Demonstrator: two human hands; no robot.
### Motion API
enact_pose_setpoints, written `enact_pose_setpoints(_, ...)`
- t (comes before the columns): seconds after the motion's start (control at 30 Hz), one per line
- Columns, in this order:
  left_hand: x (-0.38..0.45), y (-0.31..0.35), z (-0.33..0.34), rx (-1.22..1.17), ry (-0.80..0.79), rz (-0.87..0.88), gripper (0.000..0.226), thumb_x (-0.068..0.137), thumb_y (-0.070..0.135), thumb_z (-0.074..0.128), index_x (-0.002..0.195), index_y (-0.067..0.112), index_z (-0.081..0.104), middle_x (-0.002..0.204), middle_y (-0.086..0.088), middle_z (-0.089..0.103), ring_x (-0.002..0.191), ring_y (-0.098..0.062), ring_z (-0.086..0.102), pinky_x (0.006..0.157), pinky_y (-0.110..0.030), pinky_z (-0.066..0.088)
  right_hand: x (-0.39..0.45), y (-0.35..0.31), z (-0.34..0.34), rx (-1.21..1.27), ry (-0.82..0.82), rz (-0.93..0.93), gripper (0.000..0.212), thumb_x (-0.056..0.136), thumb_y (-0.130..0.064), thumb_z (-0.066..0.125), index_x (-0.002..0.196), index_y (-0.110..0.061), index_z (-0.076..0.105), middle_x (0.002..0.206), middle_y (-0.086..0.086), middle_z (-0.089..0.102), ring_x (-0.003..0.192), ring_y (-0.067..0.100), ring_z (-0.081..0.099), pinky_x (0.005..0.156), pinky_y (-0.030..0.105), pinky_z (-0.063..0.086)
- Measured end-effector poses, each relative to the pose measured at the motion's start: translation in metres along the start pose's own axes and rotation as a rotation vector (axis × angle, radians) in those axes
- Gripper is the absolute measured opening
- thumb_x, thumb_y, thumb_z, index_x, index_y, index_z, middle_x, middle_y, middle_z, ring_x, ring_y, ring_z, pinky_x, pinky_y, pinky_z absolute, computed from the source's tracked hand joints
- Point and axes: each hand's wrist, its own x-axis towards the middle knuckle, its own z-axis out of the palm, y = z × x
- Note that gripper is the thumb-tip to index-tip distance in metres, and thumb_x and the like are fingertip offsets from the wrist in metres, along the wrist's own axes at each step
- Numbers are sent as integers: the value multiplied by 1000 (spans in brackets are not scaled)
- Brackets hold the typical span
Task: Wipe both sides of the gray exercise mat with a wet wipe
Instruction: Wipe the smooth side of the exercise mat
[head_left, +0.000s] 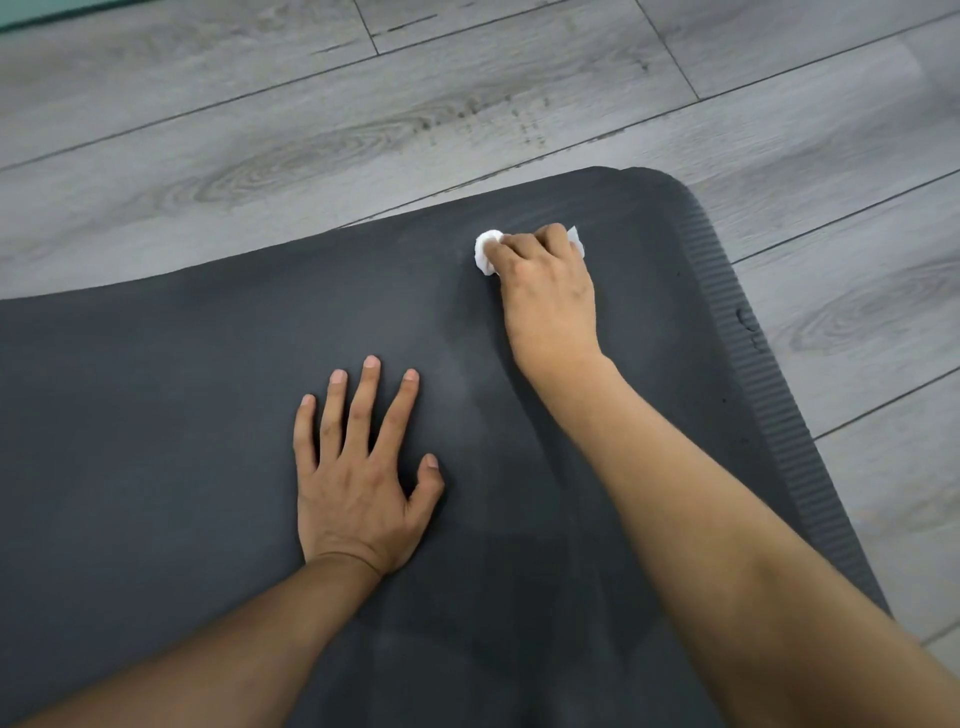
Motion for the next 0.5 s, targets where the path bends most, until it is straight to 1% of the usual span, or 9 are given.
enact_pose_setpoints(0.03,0,0,0,-1,2,1,74,90,52,37,160,28,30,168,-7,23,155,-34,19,123,-58,16,1,6,-1,23,-27,-41,11,84,-5,57,86,-13,65,74,-2,61,78,23,52,79,33,47)
enact_pose_setpoints(0.07,1,1,0,-2,5,2,74,91,52,37,160,28,31,168,-7,23,155,-34,20,123,-58,16,5,10,-4,67,-67,-69,18,85,-6,49,85,-14,66,76,-1,61,80,23,51,81,33,46)
enact_pose_setpoints(0.13,0,1,0,-2,12,2,73,91,52,36,160,28,31,168,-7,24,155,-34,20,123,-58,16,16,20,-12,122,-161,-128,21,84,-4,47,83,-16,65,79,2,59,81,24,48,82,41,48)
enact_pose_setpoints(0.17,-1,0,0,-5,15,2,73,91,51,36,160,27,31,168,-7,24,155,-35,20,123,-58,17,22,28,-17,100,-157,-140,19,83,-5,49,83,-16,65,80,4,60,81,25,49,79,42,49)
enact_pose_setpoints(0.23,-1,0,0,-13,21,2,73,91,51,37,160,27,32,168,-7,25,154,-35,21,123,-59,17,31,60,-24,22,-88,-17,21,84,-10,50,87,-16,70,88,7,64,90,29,53,76,38,45)
enact_pose_setpoints(0.3,1,0,1,-11,26,-2,74,90,51,37,160,27,32,167,-7,25,154,-35,21,123,-59,17,28,96,-29,-67,-45,250,27,88,-10,49,100,-17,72,103,9,66,103,31,53,81,35,40)
enact_pose_setpoints(0.37,0,1,1,-7,25,-2,74,90,51,38,160,27,32,167,-7,25,154,-35,21,123,-59,17,18,104,-28,-38,-22,462,30,89,-8,48,105,-18,72,109,10,67,103,33,55,86,35,39)
enact_pose_setpoints(0.43,0,1,1,-4,20,-3,74,90,51,38,160,28,31,168,-7,25,155,-34,21,123,-59,17,10,74,-22,84,40,489,28,83,-6,53,97,-17,74,100,12,69,92,35,60,86,37,42)
enact_pose_setpoints(0.5,0,1,1,-2,16,-4,74,90,51,38,160,28,31,168,-7,25,155,-34,20,123,-58,17,-3,22,-11,252,70,377,25,78,0,57,89,-15,74,88,13,69,82,36,62,78,41,50)
